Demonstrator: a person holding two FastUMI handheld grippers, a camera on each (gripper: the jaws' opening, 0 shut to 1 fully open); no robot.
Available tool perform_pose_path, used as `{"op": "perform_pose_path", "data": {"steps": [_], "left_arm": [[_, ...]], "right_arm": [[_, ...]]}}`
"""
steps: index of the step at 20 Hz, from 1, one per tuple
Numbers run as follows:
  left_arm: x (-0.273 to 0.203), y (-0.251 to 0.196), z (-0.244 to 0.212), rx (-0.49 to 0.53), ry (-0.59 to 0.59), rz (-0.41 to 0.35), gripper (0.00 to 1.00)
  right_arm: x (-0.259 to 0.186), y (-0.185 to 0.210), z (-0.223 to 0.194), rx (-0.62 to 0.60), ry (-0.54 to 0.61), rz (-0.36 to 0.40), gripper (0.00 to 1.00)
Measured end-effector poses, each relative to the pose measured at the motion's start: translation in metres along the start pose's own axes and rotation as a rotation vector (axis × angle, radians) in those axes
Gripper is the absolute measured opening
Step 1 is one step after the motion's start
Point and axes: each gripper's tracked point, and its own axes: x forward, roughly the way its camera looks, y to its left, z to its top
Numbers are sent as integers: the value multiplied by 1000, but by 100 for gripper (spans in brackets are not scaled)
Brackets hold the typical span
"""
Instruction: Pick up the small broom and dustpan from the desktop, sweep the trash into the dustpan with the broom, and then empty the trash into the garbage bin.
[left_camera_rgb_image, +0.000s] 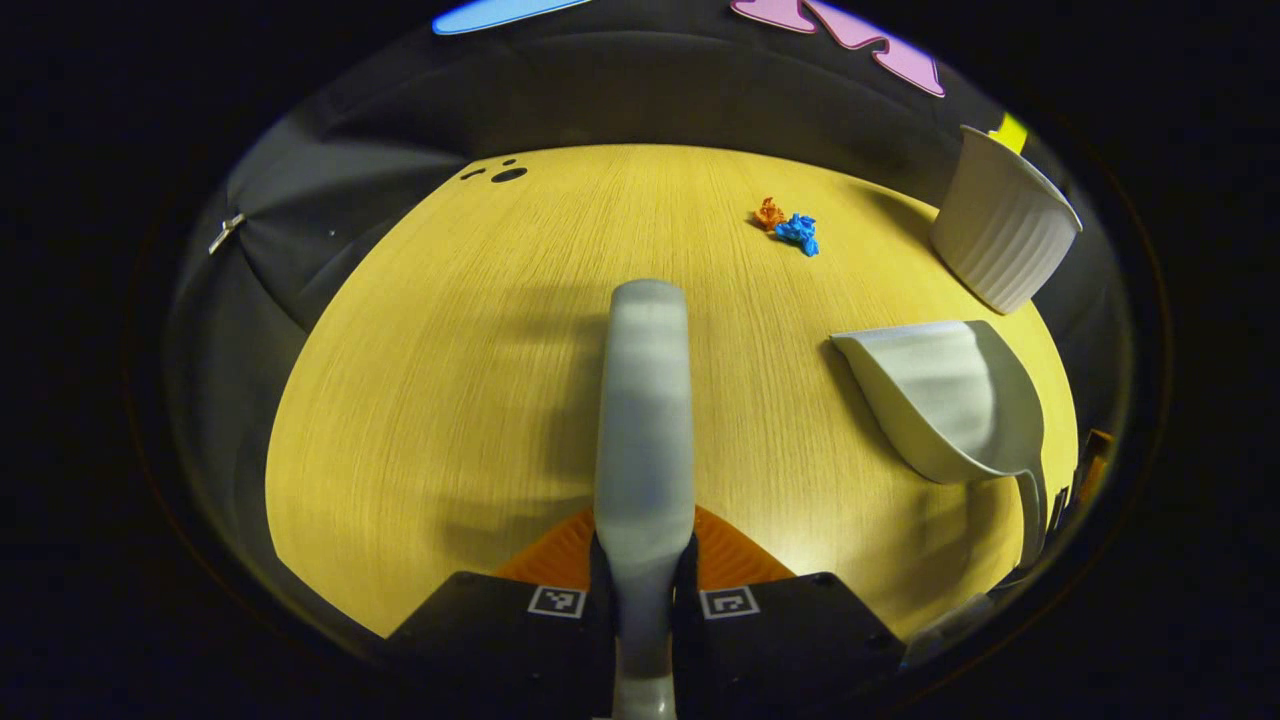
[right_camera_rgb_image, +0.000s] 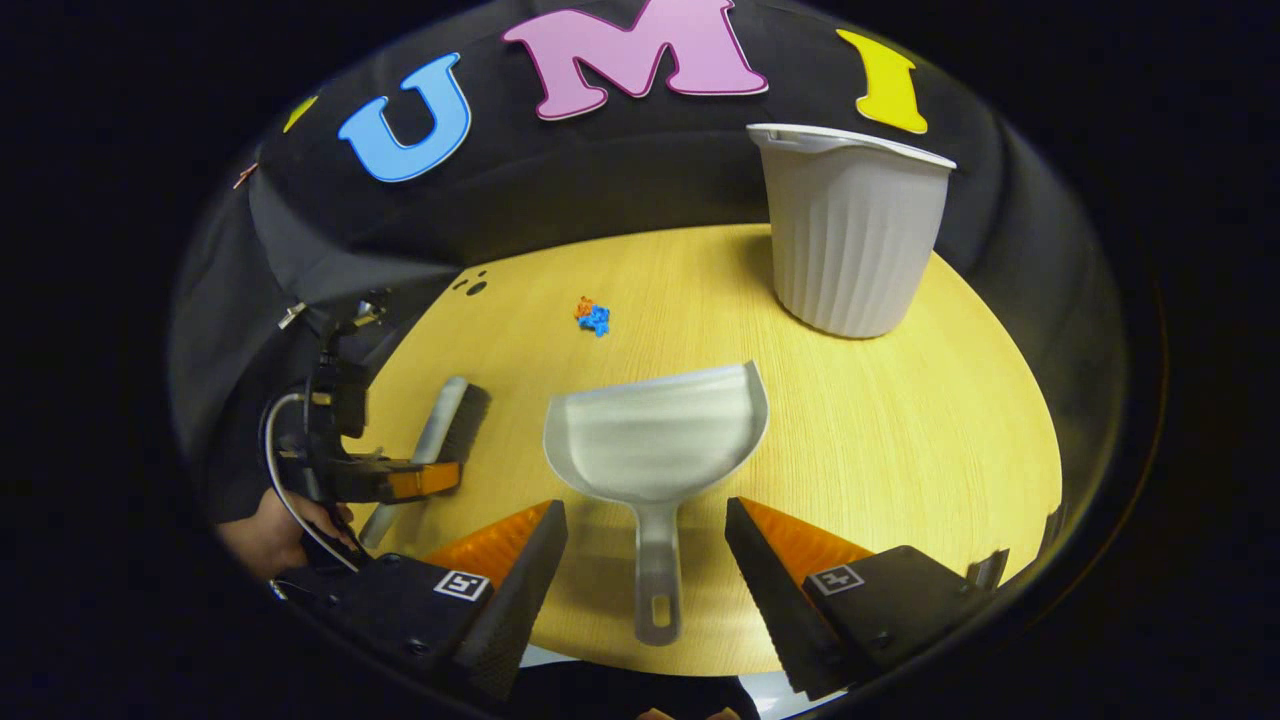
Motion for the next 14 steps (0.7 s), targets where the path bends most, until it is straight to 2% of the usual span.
{"op": "perform_pose_path", "data": {"steps": [1, 8, 14], "left_arm": [[-5, 0, 1, -10, -17, -2, 26], [-54, -1, 4, -83, -110, -46, 26], [-72, 14, 3, -84, -124, -11, 26]], "right_arm": [[4, -2, -6, -1, 14, -11, 99], [39, -15, -41, -9, 149, -74, 99], [78, -16, -56, -50, 227, -111, 99]]}}
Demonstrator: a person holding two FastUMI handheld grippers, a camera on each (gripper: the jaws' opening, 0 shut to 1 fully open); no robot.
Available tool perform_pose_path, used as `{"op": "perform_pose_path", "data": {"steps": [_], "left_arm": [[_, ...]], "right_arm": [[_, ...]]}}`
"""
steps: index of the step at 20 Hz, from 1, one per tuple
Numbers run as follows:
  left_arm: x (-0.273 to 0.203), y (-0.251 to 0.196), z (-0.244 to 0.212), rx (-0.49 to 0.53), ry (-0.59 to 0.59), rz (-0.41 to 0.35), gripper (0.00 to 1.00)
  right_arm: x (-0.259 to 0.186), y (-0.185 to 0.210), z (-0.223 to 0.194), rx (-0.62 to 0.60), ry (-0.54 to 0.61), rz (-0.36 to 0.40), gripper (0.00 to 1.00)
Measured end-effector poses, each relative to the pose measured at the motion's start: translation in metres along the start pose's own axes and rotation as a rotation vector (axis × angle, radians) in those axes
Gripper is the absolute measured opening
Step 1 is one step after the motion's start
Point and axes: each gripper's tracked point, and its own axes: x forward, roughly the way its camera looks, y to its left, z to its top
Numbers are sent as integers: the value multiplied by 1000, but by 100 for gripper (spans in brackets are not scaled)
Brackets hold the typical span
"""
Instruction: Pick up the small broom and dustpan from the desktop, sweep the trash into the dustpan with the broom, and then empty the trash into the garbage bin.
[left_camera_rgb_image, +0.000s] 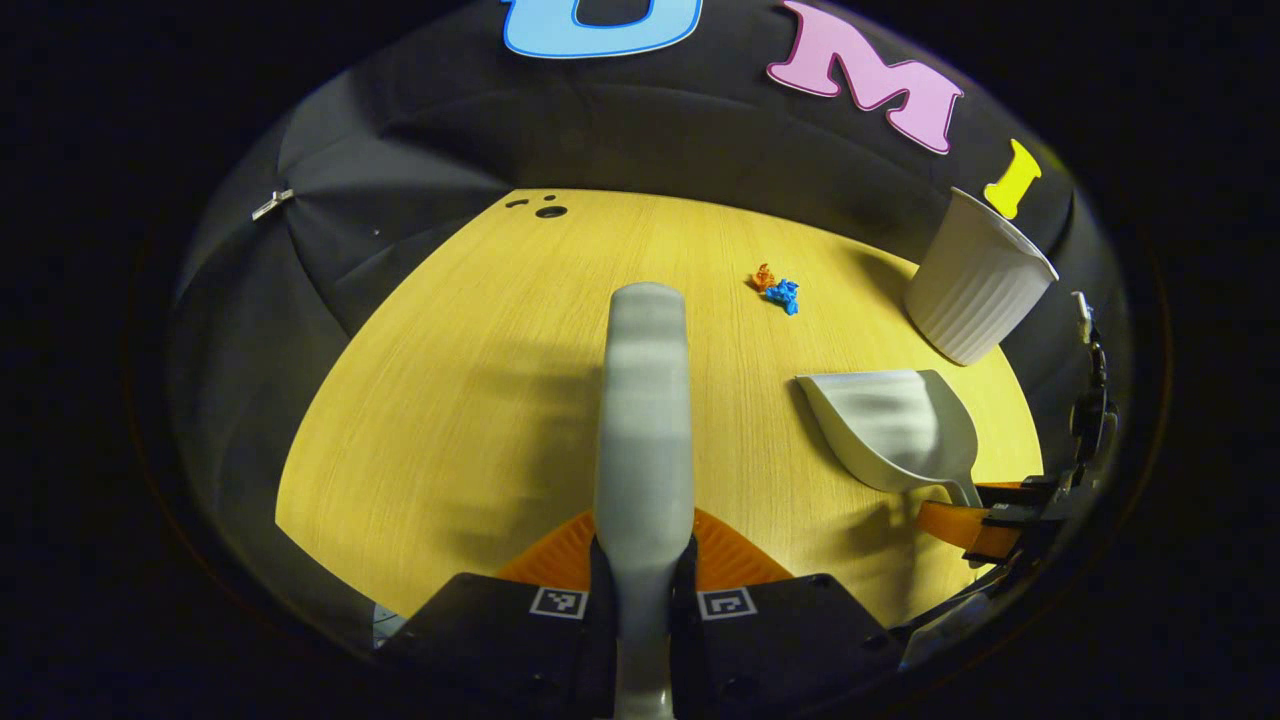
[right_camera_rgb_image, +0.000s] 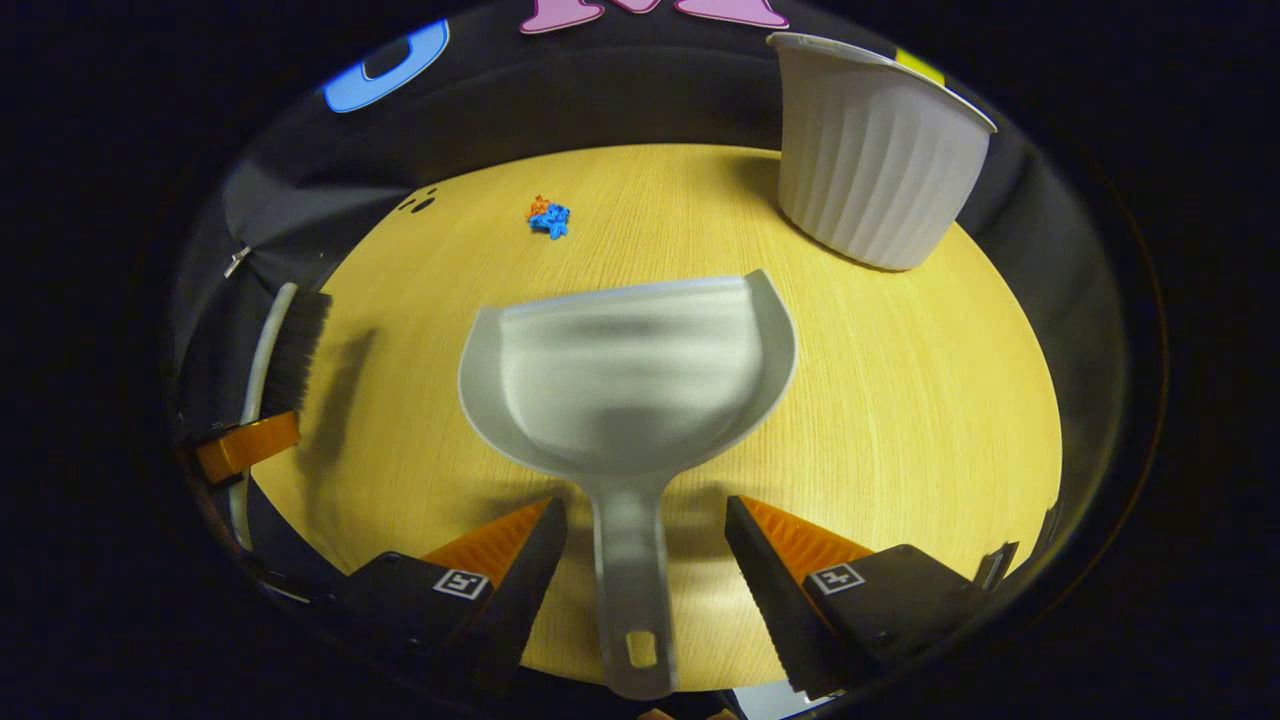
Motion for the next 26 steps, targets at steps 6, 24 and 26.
{"op": "perform_pose_path", "data": {"steps": [6, 24, 26], "left_arm": [[-2, 8, 2, -13, -10, 3, 26], [83, -3, 79, 184, 82, -32, 26], [105, -4, 102, 240, 93, -31, 26]], "right_arm": [[16, -8, 2, -13, 40, -36, 90], [13, -22, 6, -155, 82, 75, 35], [7, -28, 10, -173, 78, 86, 35]]}}
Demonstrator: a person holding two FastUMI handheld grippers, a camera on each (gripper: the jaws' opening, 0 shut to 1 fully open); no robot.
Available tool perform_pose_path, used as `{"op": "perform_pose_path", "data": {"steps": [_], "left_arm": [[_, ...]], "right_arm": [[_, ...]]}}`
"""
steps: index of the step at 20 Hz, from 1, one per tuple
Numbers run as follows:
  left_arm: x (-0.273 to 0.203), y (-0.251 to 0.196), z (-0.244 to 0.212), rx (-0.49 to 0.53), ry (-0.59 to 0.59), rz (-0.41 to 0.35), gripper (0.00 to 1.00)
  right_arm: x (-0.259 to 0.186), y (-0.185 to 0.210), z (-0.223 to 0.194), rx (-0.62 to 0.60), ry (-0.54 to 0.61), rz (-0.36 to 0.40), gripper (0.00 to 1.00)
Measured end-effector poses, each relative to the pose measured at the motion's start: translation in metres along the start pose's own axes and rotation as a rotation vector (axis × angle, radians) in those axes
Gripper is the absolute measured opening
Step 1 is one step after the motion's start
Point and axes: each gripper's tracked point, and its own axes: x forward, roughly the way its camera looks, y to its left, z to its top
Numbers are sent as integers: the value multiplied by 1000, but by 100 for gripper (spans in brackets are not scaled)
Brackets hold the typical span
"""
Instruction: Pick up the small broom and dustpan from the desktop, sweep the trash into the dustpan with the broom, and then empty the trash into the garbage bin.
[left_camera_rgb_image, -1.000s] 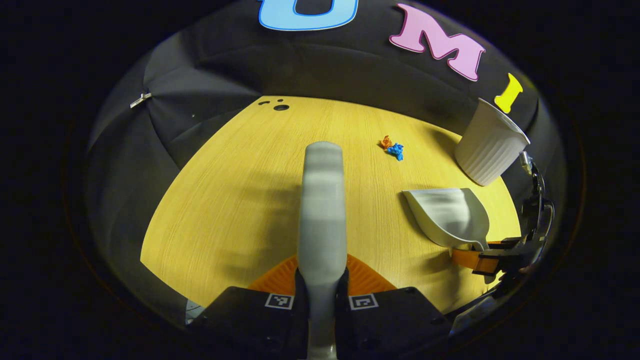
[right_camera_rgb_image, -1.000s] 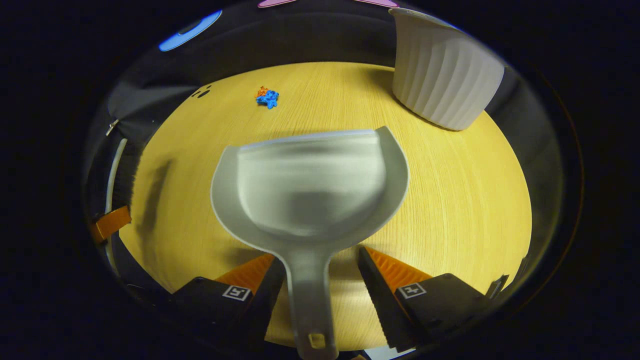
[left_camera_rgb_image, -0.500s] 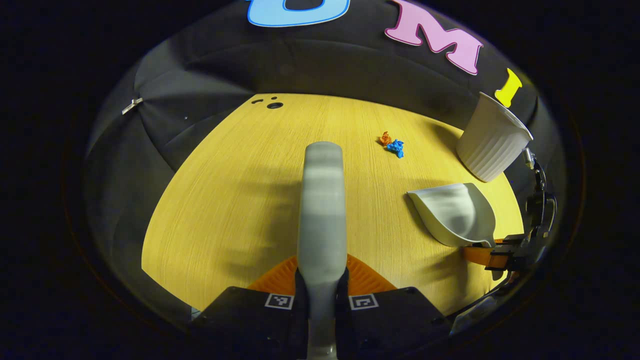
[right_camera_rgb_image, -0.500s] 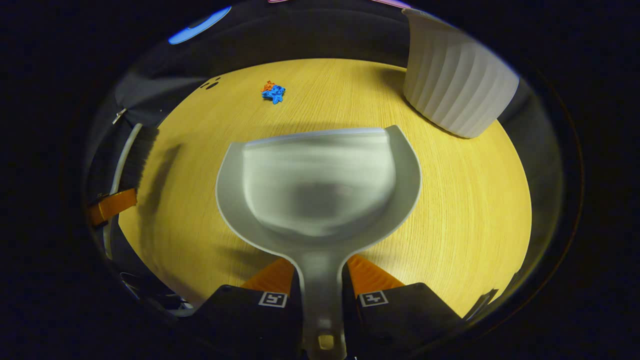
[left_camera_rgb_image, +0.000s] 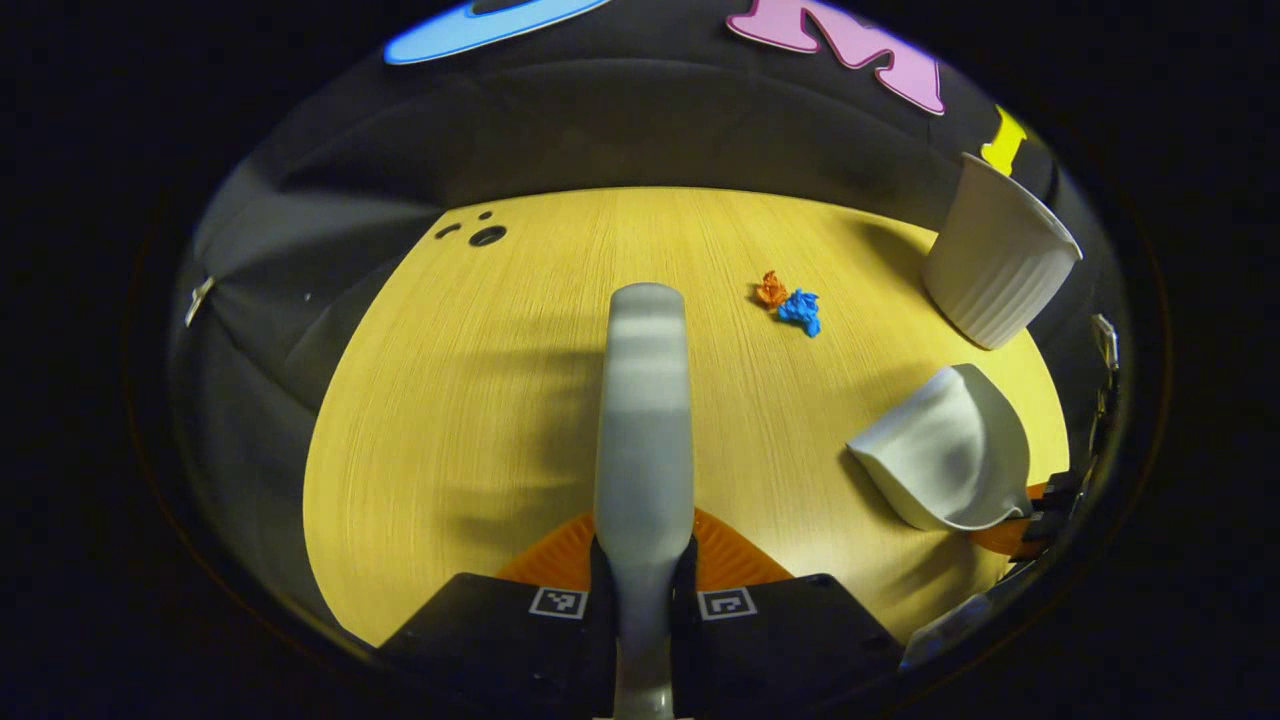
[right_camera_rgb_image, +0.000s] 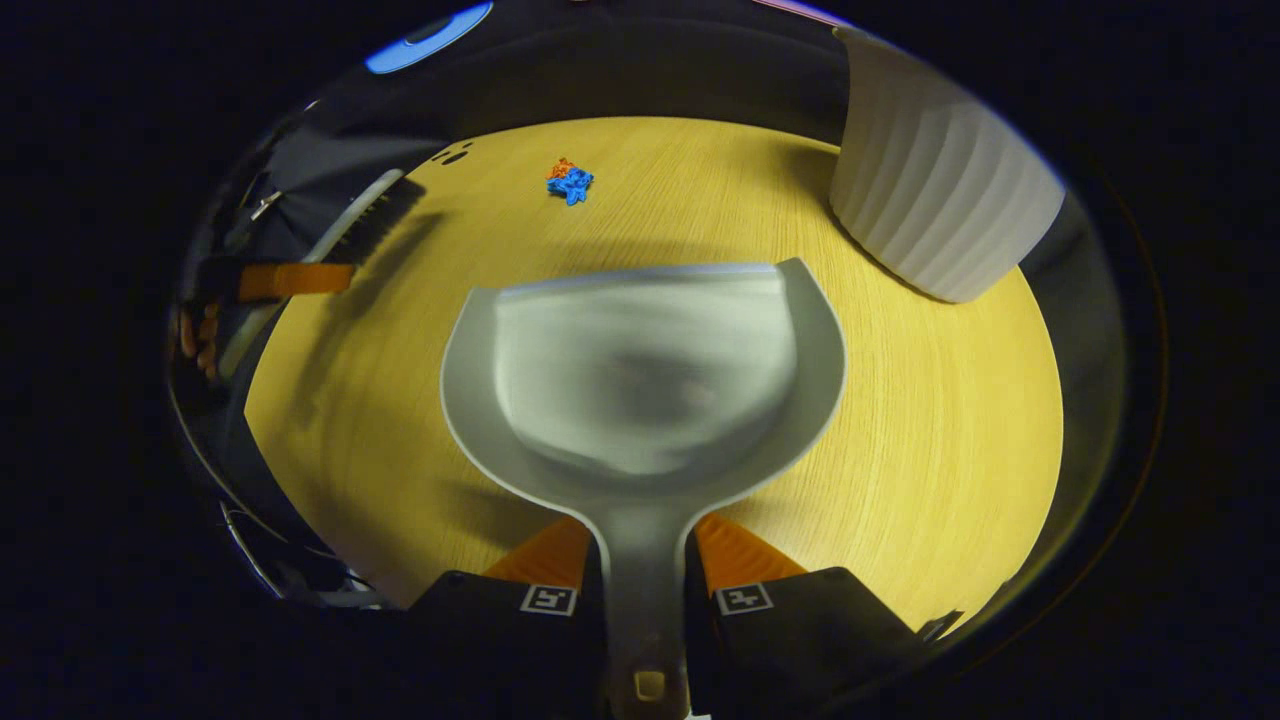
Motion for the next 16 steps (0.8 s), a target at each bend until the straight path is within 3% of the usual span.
{"op": "perform_pose_path", "data": {"steps": [7, 10, 12, 13, 14, 16], "left_arm": [[72, -14, 80, 244, 24, -32, 26], [97, -26, 103, 421, 36, -48, 25], [107, -40, 110, 514, 44, -74, 28], [110, -47, 113, 548, 42, -92, 26], [112, -52, 114, 573, 46, -116, 26], [113, -64, 113, 616, 51, -170, 26]], "right_arm": [[-10, -15, 10, -10, 15, 34, 35], [-12, -20, 12, -21, 14, 37, 35], [-11, -24, 13, -47, 16, 37, 35], [-9, -26, 13, -63, 19, 36, 40], [-9, -27, 12, -76, 24, 37, 35], [-9, -26, 12, -97, 26, 44, 35]]}}
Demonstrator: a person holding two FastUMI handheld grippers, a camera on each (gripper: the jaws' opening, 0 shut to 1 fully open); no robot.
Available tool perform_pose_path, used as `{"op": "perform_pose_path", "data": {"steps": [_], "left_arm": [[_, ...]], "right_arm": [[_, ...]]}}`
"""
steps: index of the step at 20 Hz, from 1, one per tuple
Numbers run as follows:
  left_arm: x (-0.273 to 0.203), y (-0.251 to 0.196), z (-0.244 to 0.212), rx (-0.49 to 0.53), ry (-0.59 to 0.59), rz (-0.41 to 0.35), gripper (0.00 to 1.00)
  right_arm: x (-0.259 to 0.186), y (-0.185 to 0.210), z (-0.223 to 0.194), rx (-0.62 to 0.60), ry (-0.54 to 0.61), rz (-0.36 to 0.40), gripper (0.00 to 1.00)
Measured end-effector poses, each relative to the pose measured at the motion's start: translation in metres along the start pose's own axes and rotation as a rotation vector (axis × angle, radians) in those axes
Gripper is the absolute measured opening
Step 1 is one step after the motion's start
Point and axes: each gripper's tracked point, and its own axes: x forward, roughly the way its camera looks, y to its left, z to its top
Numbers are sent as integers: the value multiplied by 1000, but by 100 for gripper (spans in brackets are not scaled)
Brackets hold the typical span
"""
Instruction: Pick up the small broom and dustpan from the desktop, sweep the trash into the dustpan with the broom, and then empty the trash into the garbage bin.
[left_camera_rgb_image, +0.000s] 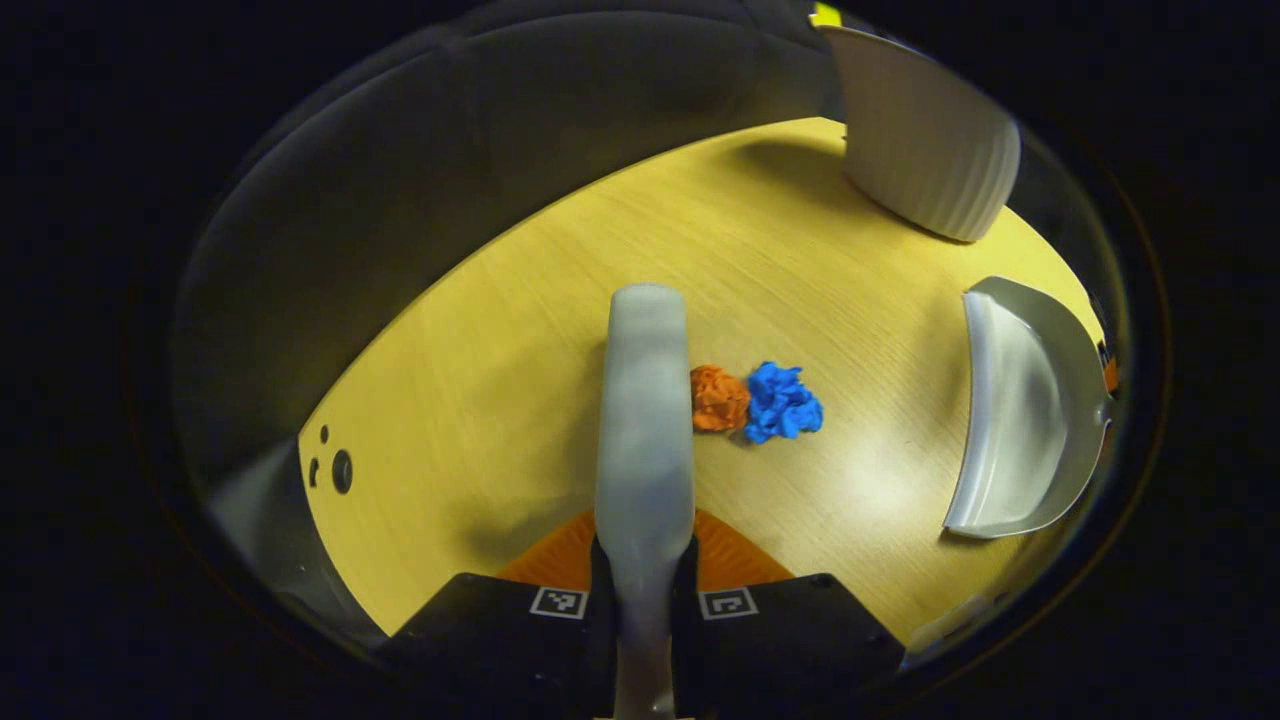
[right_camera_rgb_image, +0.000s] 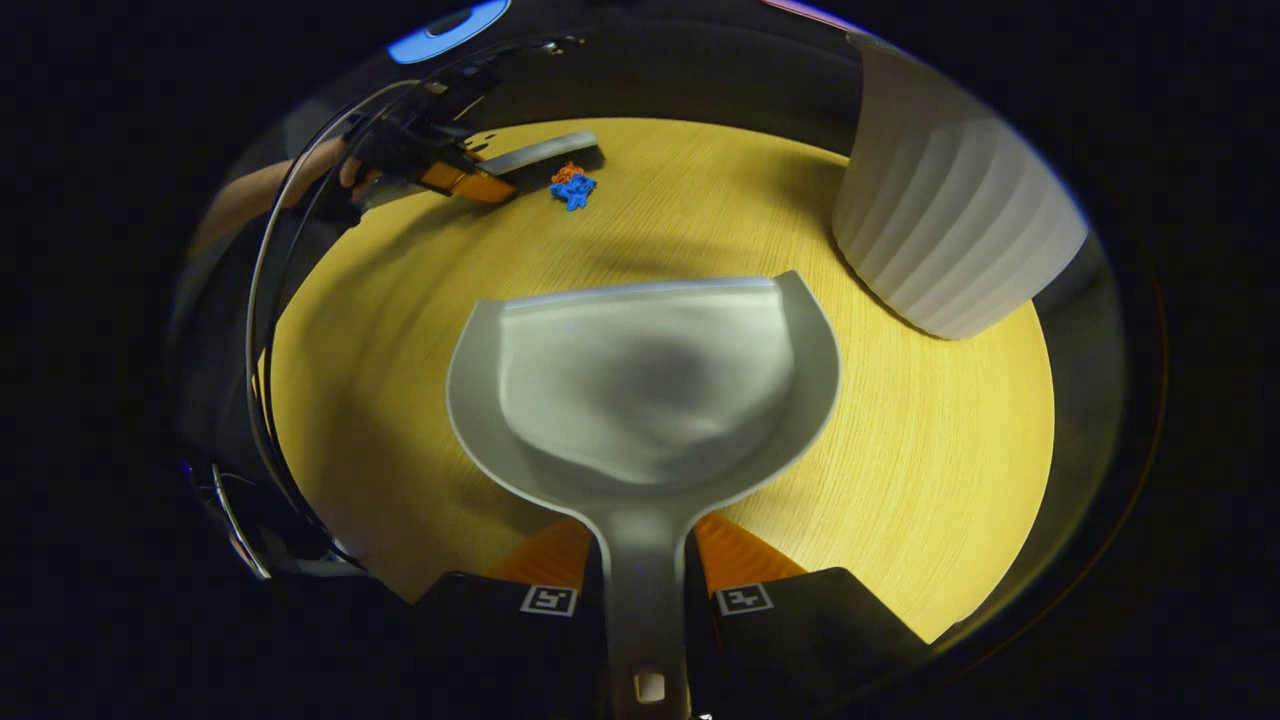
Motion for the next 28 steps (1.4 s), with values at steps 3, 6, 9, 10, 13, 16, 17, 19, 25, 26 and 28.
{"op": "perform_pose_path", "data": {"steps": [3, 6, 9, 10, 13, 16, 17, 19, 25, 26, 28], "left_arm": [[-4, -19, 7, 96, -19, -82, 27], [-7, -57, 14, 153, -17, -209, 27], [-15, -84, 6, 217, 11, -270, 26], [-21, -101, 1, 230, 15, -283, 27], [-39, -148, -13, 195, 34, -389, 25], [-52, -172, -19, 150, 53, -450, 27], [-58, -177, -21, 126, 59, -471, 27], [-64, -177, -20, 106, 38, -450, 28], [-92, -153, -27, -45, -64, -313, 27], [-99, -147, -33, -84, -80, -291, 28], [-110, -134, -53, -168, -103, -246, 27]], "right_arm": [[3, 3, 0, -3, 6, 6, 40], [7, 4, 4, -20, 2, 13, 35], [8, 4, 6, -29, -1, 14, 35], [8, 5, 5, -28, -1, 14, 35], [8, 5, 4, -26, -5, 14, 35], [5, 7, -2, -26, -7, 18, 35], [1, 9, -7, -26, -10, 17, 35], [0, 12, -10, -19, -21, 19, 35], [-25, 25, -20, -3, -76, 3, 35], [-31, 26, -20, 5, -85, -1, 40], [-41, 26, -21, 25, -103, -9, 35]]}}
